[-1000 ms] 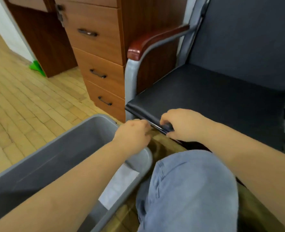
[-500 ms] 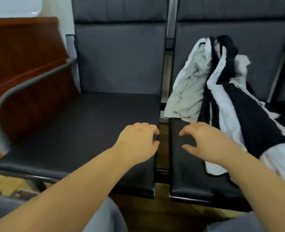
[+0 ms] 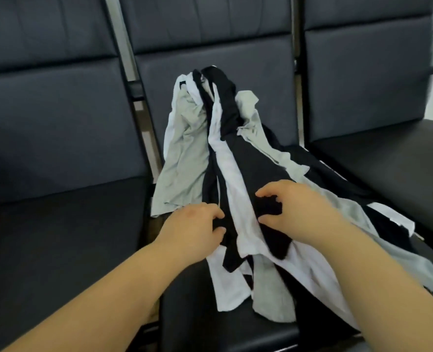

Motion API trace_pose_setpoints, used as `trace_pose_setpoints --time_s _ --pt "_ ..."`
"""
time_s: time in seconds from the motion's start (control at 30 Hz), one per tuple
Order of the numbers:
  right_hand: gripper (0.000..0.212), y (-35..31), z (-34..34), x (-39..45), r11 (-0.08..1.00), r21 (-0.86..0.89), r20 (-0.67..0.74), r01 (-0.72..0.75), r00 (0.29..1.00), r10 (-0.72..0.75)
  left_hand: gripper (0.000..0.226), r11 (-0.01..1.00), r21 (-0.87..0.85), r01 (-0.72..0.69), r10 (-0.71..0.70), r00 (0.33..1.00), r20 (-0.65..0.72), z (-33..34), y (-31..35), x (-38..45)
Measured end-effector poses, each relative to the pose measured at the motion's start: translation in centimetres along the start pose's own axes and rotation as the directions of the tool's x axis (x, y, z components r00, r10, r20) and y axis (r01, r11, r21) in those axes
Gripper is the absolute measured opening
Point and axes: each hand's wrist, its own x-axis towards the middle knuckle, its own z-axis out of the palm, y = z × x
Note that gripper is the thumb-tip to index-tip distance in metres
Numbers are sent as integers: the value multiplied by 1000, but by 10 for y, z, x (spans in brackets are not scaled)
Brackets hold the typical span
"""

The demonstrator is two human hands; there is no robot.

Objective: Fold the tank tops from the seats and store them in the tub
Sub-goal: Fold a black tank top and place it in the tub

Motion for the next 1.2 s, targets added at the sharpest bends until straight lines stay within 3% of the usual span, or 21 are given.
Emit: trace_pose_setpoints --time_s 0.13,0.27,0.43,0.57,0.67,0.77,0.87,1.0,1.07,1.2 --pt "55 26 -6 5 988 66 -9 -141 990 142 27 967 -250 53 -46 998 36 7 24 31" --pt "58 36 -1 11 979 59 3 -196 981 196 24 934 -345 91 -89 996 22 19 43 49" --pt "31 42 6 22 948 200 -35 -246 965 258 11 882 -460 101 -135 990 -41 26 46 56" --pt "13 43 5 23 937 281 -89 -207 967 240 16 815 -573 91 -150 987 -56 24 43 53" --pt "13 37 1 17 932 339 -152 -129 970 190 16 747 -657 103 -193 979 -65 18 39 47" --pt "15 24 -5 7 922 385 -205 -25 972 111 14 584 -798 149 -290 957 -33 10 36 41" --pt "18 9 -9 -2 880 471 -252 60 965 69 15 255 -955 149 -328 943 59 -1 40 34" --pt "24 -13 -13 -14 762 621 -266 183 964 -14 28 -135 -988 71 -258 961 104 -19 40 25" --pt "24 -28 -12 -22 705 668 -250 239 964 -90 40 -220 -974 50 -214 972 98 -29 38 19" --pt "27 -53 -5 -37 677 671 -203 303 953 -225 37 -227 -961 160 -197 958 206 -44 36 2"
